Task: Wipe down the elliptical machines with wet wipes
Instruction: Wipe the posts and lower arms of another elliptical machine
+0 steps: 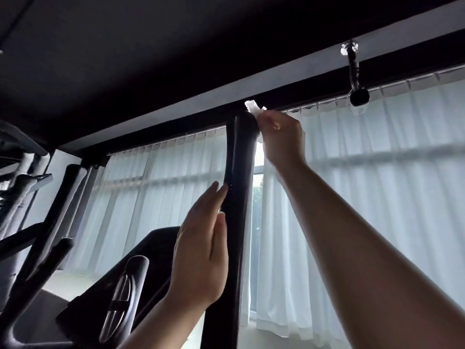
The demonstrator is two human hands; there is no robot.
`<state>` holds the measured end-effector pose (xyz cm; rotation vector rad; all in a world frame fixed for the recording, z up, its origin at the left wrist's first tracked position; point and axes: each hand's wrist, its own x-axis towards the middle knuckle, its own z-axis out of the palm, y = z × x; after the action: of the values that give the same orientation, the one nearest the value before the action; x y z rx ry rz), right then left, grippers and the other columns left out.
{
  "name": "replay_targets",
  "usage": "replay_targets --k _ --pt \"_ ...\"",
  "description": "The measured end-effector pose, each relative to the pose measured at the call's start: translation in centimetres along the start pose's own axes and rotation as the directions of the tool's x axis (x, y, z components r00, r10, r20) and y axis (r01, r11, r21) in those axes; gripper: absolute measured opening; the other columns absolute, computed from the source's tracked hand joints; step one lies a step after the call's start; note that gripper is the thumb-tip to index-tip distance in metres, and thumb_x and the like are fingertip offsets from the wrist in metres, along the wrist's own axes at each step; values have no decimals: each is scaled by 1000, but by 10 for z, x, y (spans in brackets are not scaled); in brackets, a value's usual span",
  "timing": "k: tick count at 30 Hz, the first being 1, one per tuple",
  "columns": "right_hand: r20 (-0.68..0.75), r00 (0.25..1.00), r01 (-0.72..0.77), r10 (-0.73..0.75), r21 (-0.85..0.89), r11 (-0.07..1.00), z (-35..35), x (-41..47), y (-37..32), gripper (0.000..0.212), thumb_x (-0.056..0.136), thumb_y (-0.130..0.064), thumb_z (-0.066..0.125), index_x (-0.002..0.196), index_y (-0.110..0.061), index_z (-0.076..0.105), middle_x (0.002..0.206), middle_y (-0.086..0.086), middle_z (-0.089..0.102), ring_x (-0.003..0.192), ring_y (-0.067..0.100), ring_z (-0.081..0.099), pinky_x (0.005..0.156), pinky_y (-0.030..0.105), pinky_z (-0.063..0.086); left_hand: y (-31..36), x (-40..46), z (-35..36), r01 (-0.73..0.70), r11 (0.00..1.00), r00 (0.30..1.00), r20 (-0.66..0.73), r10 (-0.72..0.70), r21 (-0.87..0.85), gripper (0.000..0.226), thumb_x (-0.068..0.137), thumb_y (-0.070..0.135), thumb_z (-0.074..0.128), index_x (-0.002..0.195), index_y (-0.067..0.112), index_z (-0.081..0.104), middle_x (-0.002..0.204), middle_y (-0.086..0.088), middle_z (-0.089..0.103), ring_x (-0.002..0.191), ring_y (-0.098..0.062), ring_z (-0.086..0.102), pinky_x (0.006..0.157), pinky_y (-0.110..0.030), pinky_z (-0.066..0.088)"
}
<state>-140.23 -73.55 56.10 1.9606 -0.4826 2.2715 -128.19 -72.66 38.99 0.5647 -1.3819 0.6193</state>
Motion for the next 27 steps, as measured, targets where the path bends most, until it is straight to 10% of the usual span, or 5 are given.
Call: replay_targets --k 5,12,18,27 --pt "-105 994 44 -37 72 996 2 -62 -8 21 100 -22 54 102 -23 74 98 -14 71 91 2 62 68 0 38 6 -10 -2 125 984 992 9 -124 -125 45 96 42 25 138 47 39 148 30 36 140 4 32 118 -35 31" --pt "-117 969 227 -219 63 972 -2 -166 8 23 96 -4 58 100 -19 75 111 -17 69 103 3 65 84 17 51 1 -71 -45 -46 998 939 342 32 35 54 103 51 25 155 40 15 162 20 14 150 -6 13 116 -58 24" --pt "-132 991 25 -5 145 989 -14 -236 15 22 100 -10 54 103 -16 75 115 -16 69 112 -4 60 91 20 52 -1 -120 -70 -135 986 861 503 69 97 63 104 55 20 157 21 14 165 7 12 151 -14 16 119 -52 19" --pt "-137 987 -71 78 53 996 -25 -385 12 25 99 -29 51 116 -21 67 129 -14 63 119 7 61 92 17 50 5 -159 -95 104 981 810 587 11 -162 53 102 24 33 154 25 22 164 13 15 150 -9 17 121 -26 12"
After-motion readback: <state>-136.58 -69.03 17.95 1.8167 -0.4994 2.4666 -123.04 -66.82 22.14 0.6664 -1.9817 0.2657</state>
